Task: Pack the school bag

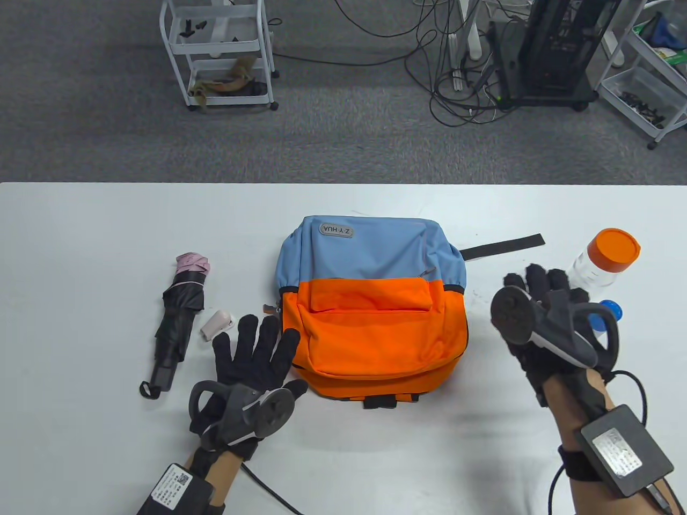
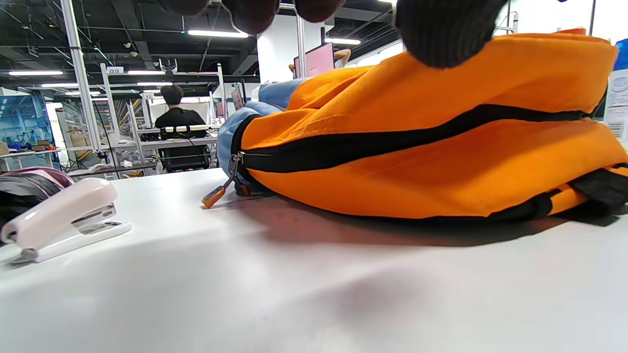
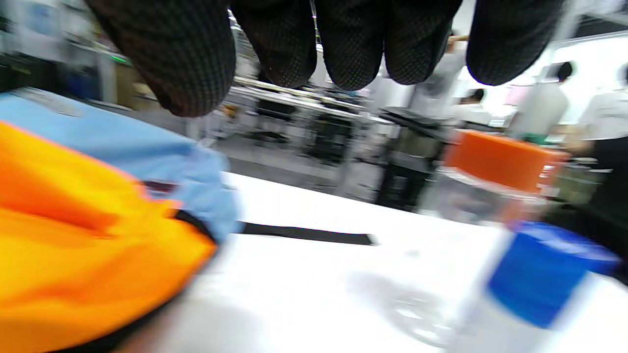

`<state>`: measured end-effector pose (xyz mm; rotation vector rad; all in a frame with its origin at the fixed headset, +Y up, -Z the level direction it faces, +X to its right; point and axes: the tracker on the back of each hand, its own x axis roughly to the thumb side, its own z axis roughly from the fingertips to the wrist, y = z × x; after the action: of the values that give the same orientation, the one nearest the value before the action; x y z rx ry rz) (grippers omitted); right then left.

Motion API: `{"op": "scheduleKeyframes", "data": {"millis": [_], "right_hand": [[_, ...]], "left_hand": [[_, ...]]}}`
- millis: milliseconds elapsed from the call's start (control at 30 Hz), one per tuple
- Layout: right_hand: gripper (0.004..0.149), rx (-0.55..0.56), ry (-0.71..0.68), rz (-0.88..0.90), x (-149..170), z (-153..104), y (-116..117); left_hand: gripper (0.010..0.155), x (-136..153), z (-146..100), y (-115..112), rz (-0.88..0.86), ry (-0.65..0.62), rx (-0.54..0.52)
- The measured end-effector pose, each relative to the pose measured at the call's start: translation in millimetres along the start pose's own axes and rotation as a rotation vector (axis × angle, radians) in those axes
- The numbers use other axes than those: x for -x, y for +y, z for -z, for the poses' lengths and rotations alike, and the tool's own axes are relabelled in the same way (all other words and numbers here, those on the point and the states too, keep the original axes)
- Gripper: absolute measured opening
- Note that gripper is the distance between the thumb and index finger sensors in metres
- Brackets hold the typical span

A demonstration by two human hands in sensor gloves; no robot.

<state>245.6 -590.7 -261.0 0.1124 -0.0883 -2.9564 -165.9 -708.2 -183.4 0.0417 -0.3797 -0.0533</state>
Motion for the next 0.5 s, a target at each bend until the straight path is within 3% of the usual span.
{"op": "scheduleKeyframes", "data": {"millis": [100, 233, 333, 433, 500], "right_hand": [[0.078, -0.129, 0.152, -0.025, 34, 14, 15], [0.084, -0.204, 0.253, -0.061, 62, 23, 44], [0.079, -0.222, 0.238, -0.032, 71, 27, 60], [0.067, -0.121, 0.23, -0.078, 74, 28, 63], [0.064, -0.118, 0.227, -0.07, 75, 31, 64]], "left_hand": [[0.088, -1, 1, -1, 0.003, -0.005, 0.015], [0.088, -1, 1, -1, 0.003, -0.006, 0.023], [0.088, 0, 0, -1, 0.0, 0.001, 0.025], [0.088, 1, 1, -3, -0.009, 0.008, 0.035], [0.088, 1, 2, -4, -0.009, 0.007, 0.04]]}}
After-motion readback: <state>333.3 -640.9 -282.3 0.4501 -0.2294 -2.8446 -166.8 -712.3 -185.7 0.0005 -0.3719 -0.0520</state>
